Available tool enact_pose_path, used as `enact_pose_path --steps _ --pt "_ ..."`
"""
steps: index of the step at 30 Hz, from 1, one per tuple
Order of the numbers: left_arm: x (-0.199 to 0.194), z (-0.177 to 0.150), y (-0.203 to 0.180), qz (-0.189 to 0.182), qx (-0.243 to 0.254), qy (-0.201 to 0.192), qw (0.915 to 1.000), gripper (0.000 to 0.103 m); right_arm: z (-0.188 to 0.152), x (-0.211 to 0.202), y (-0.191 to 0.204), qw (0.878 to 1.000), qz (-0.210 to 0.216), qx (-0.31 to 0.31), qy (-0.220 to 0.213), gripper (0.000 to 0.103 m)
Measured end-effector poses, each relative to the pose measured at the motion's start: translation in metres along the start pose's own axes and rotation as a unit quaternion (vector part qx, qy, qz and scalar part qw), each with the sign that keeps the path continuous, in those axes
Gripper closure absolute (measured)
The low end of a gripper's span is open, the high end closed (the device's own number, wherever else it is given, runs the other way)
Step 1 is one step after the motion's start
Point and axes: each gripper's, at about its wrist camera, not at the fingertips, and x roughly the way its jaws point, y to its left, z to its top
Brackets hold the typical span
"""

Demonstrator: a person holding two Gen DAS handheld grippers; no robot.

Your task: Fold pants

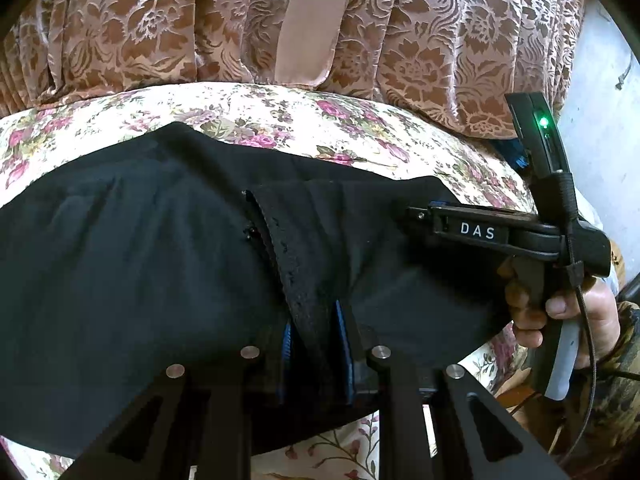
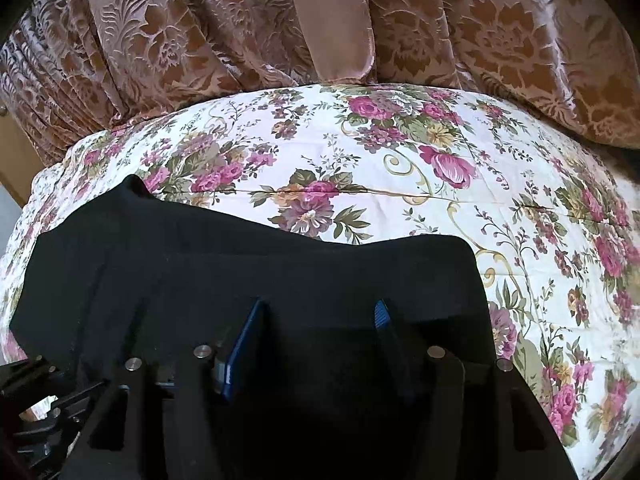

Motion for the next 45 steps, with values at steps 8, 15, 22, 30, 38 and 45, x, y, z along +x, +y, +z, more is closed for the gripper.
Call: enact_pose_path --steps 8,15,22,30,38,45 --pt "-0.013 -0.002 0.008 0.006 -0.015 -0.013 0.9998 0.061 -0.003 -0.004 0.009 0.999 -0.025 -0.021 -0.014 0.043" --pt "-0.067 -0.022 0.07 -0.005 -0.124 -0.045 0.9913 0.058 -0.012 -0.046 0.022 0.997 -0.001 -0.017 -0.07 0.043" --pt "-0.135 -0.082 0.184 -0.014 -0.35 -0.094 0.932 0.058 -0.032 -0.068 0.044 0.995 0.054 -0.021 -0.083 0.042" --pt "-0.172 -0.141 0.271 -0.023 -0.518 -0.16 0.8399 0.049 -0.051 -0.068 0.069 0.992 0.099 -0.041 -0.067 0.042" --pt "-0.155 -0.138 0.285 -0.014 -0.542 -0.159 0.8248 0.052 -0.055 -0.064 0.072 0.993 0.1 -0.041 -0.055 0.042" --pt "-0.159 -0.112 0.274 0.049 -0.479 -0.158 0.8618 0.087 -0.056 -0.059 0.067 0.993 0.101 -0.03 -0.049 0.042"
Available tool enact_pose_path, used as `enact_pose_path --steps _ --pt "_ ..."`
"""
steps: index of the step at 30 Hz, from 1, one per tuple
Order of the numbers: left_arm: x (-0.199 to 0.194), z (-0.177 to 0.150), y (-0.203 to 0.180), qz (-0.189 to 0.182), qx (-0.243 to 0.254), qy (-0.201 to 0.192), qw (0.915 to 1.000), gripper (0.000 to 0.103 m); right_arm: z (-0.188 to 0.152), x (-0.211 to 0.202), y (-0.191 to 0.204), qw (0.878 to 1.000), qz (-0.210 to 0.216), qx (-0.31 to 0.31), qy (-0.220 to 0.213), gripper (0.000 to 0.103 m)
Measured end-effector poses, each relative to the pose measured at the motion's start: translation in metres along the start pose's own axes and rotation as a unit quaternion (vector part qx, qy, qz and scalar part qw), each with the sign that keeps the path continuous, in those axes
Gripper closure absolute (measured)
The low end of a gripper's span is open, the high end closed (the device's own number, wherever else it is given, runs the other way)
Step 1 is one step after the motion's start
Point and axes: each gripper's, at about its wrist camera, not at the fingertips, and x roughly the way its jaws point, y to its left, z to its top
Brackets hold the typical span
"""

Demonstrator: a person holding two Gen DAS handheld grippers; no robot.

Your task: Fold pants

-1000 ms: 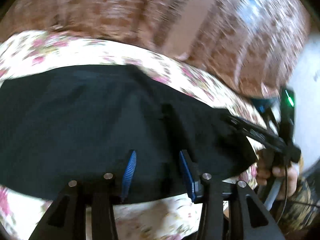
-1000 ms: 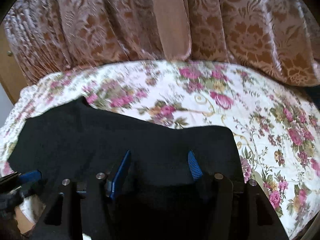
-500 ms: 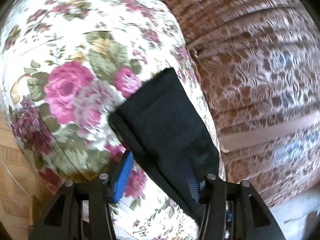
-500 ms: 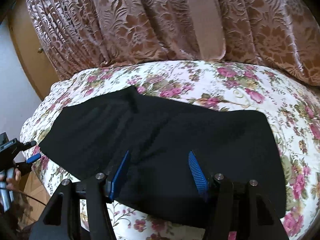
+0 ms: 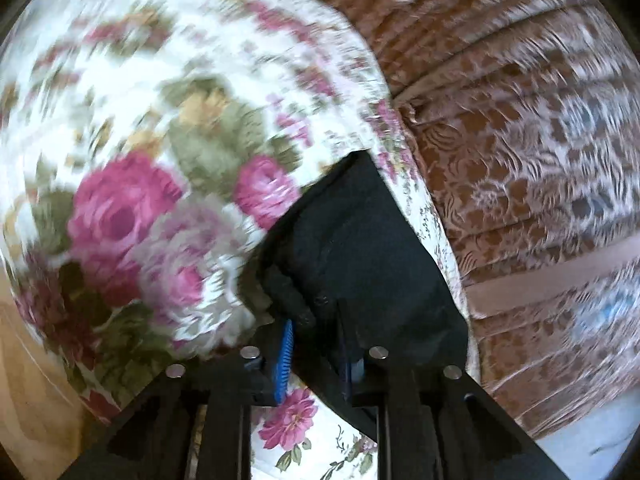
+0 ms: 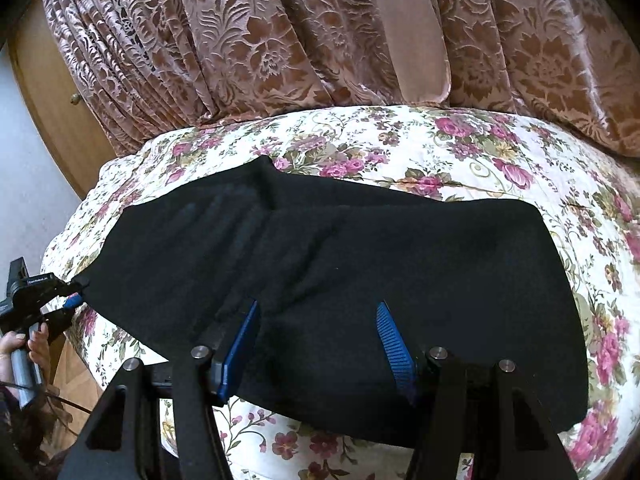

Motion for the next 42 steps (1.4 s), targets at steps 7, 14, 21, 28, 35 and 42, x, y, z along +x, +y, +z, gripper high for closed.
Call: enact_pose_path --steps 7,14,21,28,35,42 --pt "-0.019 -0.023 -0.116 -0.036 0.246 -0.04 0.9677 0.089 0.007 -0.007 0.005 0.999 0.031 0.001 -0.009 0.042" --pt "0.003 -0.095 -0.216 -0.141 0.427 0.027 0.8927 0.098 0.028 -0.026 0.021 0.983 0.181 0.028 -0.022 0.034" --pt "0.022 -0.128 -0.225 -0.15 0.439 0.076 0.8824 0.098 0.048 -0.028 0.033 0.979 0.201 0.03 -0.032 0.028" --pt "-0.006 -0.089 -0.122 -0.073 0.278 0.079 0.9545 0.067 0.03 0.004 0.037 0.982 0.188 0.022 0.012 0.028" --pt "-0.018 -0.044 -0.028 -0.021 0.082 0.04 0.9956 0.058 0.021 0.016 0.048 0.981 0.191 0.016 0.029 0.028" --pt "-0.01 -0.029 0.009 -0.017 -0.034 0.021 0.999 0.042 0.014 0.02 0.05 0.981 0.186 0.019 0.04 0.028"
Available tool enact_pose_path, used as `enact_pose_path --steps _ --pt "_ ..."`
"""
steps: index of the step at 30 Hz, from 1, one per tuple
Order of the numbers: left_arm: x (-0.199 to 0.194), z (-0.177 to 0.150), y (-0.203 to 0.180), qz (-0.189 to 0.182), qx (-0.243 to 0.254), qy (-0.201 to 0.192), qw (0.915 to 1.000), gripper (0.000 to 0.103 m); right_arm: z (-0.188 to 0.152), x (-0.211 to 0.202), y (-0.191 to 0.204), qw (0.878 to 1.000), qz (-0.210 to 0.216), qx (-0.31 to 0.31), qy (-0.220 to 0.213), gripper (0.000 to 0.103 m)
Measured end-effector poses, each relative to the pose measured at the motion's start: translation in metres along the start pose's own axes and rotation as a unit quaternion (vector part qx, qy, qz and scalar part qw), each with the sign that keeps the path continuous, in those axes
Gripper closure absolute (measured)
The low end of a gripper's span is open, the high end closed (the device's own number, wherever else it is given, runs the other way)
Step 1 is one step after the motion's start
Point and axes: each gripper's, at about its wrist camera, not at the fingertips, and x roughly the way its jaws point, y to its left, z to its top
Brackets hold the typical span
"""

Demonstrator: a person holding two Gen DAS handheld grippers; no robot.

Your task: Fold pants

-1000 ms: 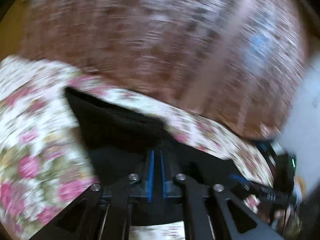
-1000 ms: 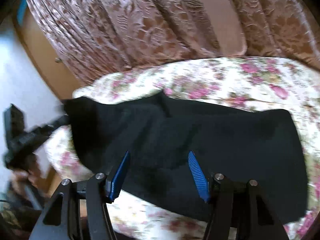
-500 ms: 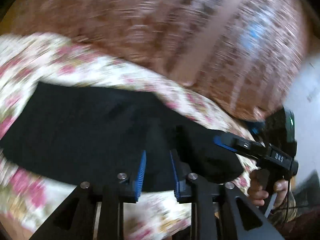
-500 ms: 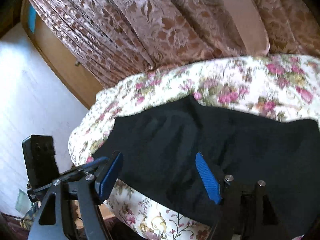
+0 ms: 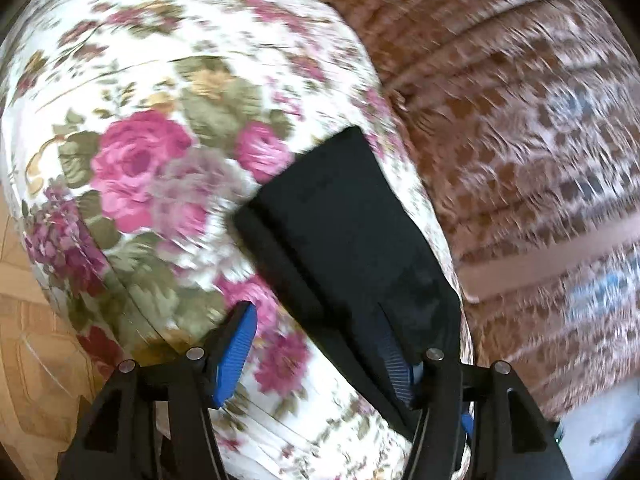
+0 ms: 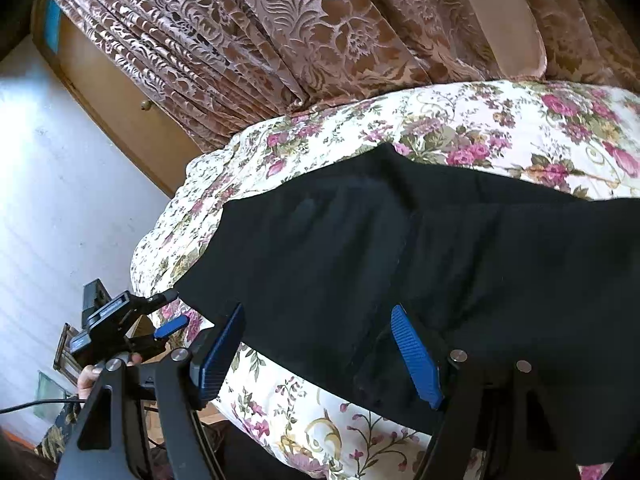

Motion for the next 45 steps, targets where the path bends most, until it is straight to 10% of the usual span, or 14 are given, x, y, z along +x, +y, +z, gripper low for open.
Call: enact_pose_path --steps 7,11,15,22,32,39,45 --pt "0.01 0.025 0.005 -0.012 -0.034 -0.016 0.9992 0.045 -0.005 0.003 0.001 1.0 -0.009 0.001 0.009 0.028" --pt "0.023 0.033 -0.006 0.008 -0.002 -0.012 0.9999 0.085 -0.006 0.005 0.0 1.0 -0.016 0.002 0.012 0.028" --pt "0.014 0.021 -0.045 0.025 0.104 -0.046 0.9932 0.09 -0.005 0.006 0.003 1.0 -0.021 -0.004 0.014 0.028" --pt "0.004 -0.034 -0.157 -0.039 0.35 -0.038 0.9353 0.091 0.016 0.0 0.02 0.999 0.024 -0.021 0.007 0.028" --pt "0.028 -0.126 -0.227 -0.082 0.519 0.017 0.8505 0.091 0.047 0.0 0.047 0.994 0.105 -0.022 0.006 0.028" --pt "0.041 -0.158 -0.236 -0.084 0.55 0.043 0.8301 0.09 0.044 0.01 0.018 0.996 0.086 0.022 0.016 0.062" --pt "0.024 -0.151 -0.236 -0.172 0.511 0.101 0.8361 0.069 0.043 -0.011 -0.002 0.996 0.081 0.043 -0.017 0.083"
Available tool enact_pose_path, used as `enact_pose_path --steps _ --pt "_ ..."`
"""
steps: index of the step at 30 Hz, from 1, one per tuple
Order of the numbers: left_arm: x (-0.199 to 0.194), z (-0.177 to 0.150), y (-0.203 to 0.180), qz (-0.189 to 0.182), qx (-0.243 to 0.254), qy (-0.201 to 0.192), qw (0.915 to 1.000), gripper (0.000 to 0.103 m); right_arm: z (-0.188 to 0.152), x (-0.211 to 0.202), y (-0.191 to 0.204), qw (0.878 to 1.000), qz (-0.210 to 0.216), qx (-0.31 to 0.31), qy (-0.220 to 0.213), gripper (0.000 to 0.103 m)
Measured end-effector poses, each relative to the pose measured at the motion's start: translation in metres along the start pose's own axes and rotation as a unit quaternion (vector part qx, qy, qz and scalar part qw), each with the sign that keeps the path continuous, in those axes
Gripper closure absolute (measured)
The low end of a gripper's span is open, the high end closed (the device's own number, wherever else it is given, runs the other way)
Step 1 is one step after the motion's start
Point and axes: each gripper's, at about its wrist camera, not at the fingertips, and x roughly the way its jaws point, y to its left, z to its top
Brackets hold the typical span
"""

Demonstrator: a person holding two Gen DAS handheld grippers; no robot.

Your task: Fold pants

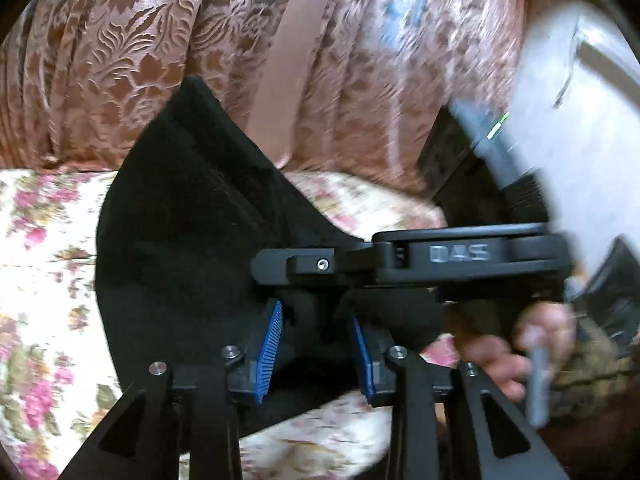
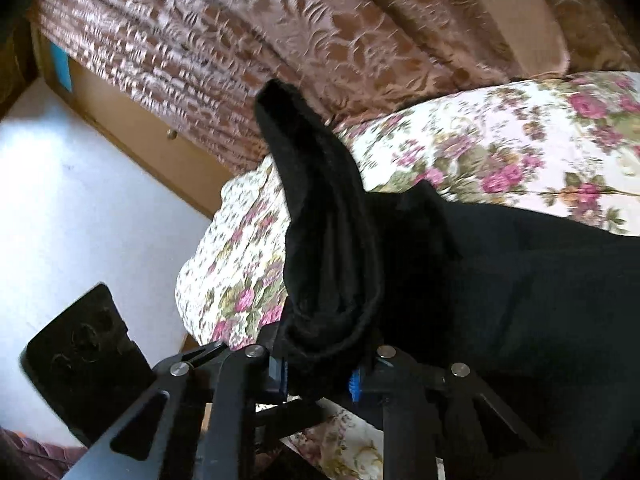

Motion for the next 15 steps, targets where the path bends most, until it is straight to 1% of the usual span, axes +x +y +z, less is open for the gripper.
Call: enact_pose_path --steps 2,3,4,5,6,7,9,11,12,15 --pt "-0.014 0.001 0.011 -0.022 -0.033 -0.013 0.9991 0.069 0.002 -0.013 -0.003 1.0 -0.004 -0.005 -0.013 0.084" --pt "-0.019 0.001 0.019 -0.025 -0.051 -0.018 0.9982 0.069 0.003 -0.022 -0.005 1.0 -0.01 -0.009 -0.02 0.084" --pt "-0.026 0.002 0.031 -0.027 -0.079 -0.027 0.9961 0.069 0.005 -0.029 -0.007 1.0 -0.012 -0.009 -0.025 0.084" --pt "-0.03 0.003 0.041 -0.023 -0.101 -0.033 0.994 0.069 0.006 -0.039 -0.009 0.999 -0.015 -0.01 -0.034 0.084" --pt "-0.035 0.001 0.055 -0.006 -0.126 -0.038 0.9913 0.069 0.007 -0.051 -0.012 0.999 -0.019 -0.011 -0.043 0.085" --pt "-0.038 0.0 0.065 0.011 -0.141 -0.039 0.9892 0.069 0.007 -0.062 -0.015 0.998 -0.023 -0.009 -0.052 0.085" --pt "-0.04 -0.004 0.076 0.019 -0.157 -0.04 0.9866 0.069 0.008 -0.082 -0.022 0.997 -0.03 -0.005 -0.067 0.085" --pt "-0.034 -0.004 0.085 0.031 -0.171 -0.032 0.9842 0.069 0.006 -0.099 -0.03 0.996 -0.04 -0.003 -0.077 0.085" --pt "-0.03 -0.004 0.087 0.032 -0.174 -0.029 0.9838 0.069 0.004 -0.108 -0.036 0.995 -0.047 0.001 -0.082 0.085" --pt "-0.009 -0.003 0.086 0.018 -0.177 -0.013 0.984 0.069 -0.005 -0.129 -0.053 0.994 -0.067 0.014 -0.086 0.085"
